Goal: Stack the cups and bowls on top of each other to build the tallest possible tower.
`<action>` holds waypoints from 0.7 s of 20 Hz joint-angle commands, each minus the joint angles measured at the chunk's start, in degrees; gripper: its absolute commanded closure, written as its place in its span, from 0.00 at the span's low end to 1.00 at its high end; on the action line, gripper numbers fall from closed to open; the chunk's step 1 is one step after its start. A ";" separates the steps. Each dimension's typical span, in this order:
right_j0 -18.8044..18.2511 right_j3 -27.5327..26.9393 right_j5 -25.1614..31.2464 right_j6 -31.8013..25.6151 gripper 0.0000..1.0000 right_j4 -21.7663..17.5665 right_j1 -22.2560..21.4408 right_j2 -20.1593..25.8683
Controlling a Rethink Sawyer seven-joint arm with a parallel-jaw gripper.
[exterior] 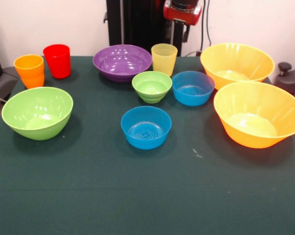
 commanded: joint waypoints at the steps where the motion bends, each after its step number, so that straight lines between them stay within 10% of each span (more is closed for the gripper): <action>1: 0.00 -7.69 4.00 5.95 0.00 2.92 0.12 5.53; 14: -2.21 -6.63 -6.47 7.19 0.00 -0.14 0.72 7.65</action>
